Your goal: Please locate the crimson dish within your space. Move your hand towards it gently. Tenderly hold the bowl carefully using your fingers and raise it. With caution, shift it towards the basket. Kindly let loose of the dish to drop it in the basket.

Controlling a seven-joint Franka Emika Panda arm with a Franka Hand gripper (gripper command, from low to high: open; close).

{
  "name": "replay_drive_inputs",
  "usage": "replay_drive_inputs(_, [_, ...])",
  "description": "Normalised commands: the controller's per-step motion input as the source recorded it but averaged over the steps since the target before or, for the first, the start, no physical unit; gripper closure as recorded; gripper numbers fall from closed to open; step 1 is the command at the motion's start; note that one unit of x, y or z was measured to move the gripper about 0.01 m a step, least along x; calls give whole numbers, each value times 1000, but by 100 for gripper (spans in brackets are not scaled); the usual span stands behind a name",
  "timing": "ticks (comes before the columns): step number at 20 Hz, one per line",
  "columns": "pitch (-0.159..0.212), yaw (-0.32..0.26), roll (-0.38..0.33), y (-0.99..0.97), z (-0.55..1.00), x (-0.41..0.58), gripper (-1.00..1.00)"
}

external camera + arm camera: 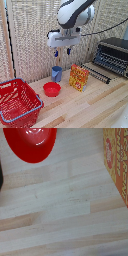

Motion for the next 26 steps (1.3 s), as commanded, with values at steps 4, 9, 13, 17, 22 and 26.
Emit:
replay_drive_inputs(4, [55, 0, -85, 291, -708, -28, -100])
replay_drive_inputs(9, [34, 0, -67, 233, -752, -18, -100])
replay_drive_inputs(13, [5, 0, -44, 106, -753, 0, -100])
replay_drive_inputs(17, [1, 0, -45, 101, -714, -6, -100])
replay_drive_inputs(22, [17, 0, -36, 81, -612, -44, -100])
replay_drive_inputs(26, [7, 0, -18, 78, -364, -1, 100])
